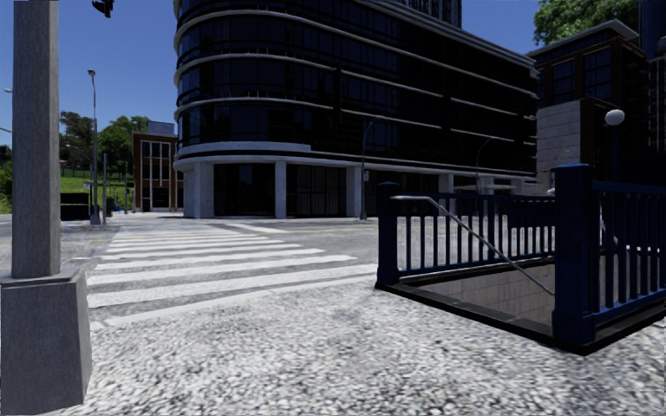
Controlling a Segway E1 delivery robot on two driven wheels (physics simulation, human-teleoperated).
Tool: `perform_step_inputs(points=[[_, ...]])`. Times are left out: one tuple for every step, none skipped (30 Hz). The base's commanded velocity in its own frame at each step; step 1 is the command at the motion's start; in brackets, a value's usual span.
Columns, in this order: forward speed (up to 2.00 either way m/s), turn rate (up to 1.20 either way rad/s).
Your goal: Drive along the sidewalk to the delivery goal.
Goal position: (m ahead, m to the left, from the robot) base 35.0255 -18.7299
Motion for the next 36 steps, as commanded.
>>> perform_step_inputs(points=[[2.0,0.28],[2.0,0.33],[2.0,0.33],[2.0,0.35],[2.0,0.36],[2.0,0.37],[2.0,0.37],[2.0,0.4],[2.0,0.46],[2.0,0.53],[2.0,0.53],[2.0,0.55],[2.0,0.55],[2.0,0.55],[2.0,0.55],[2.0,0.55],[2.0,0.55],[2.0,0.55],[2.0,0.55],[2.0,0.55],[2.0,0.55],[2.0,0.55],[2.0,0.55],[2.0,0.55],[2.0,0.55],[2.0,0.55],[2.0,0.55],[2.0,0.53],[2.0,0.48],[2.0,0.42],[2.0,0.42],[2.0,0.34],[2.0,0.18],[2.0,0.02],[2.0,0.02],[2.0,0.0]])
